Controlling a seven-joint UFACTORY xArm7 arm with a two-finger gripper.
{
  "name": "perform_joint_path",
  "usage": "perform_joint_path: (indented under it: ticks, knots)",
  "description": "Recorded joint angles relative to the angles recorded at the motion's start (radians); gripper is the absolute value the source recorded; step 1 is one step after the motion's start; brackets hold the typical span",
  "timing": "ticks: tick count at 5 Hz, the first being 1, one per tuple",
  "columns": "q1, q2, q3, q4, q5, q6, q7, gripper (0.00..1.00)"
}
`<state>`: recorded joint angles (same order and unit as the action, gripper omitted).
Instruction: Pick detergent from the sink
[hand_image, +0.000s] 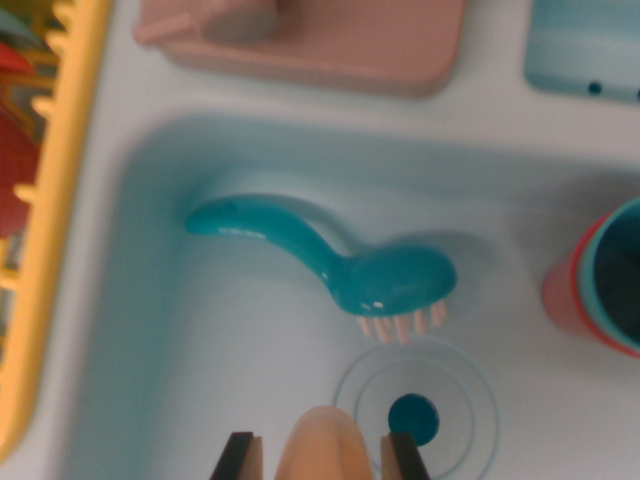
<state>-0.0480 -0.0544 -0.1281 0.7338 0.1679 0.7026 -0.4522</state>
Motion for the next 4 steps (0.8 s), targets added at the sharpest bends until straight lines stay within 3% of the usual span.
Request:
perform_joint_path:
  ticks: [1, 2, 3, 4]
  knots:
    - [-0.0006, -0.011, 0.000, 0.026, -0.0047, 0.036, 0.006, 1.00]
    - [-0.0006, -0.011, 0.000, 0.026, -0.0047, 0.036, 0.006, 1.00]
    - [-0.0012, -0.022, 0.001, 0.054, -0.0098, 0.075, 0.013, 1.00]
    - [-0.0012, -0.022, 0.001, 0.054, -0.0098, 0.075, 0.013, 1.00]
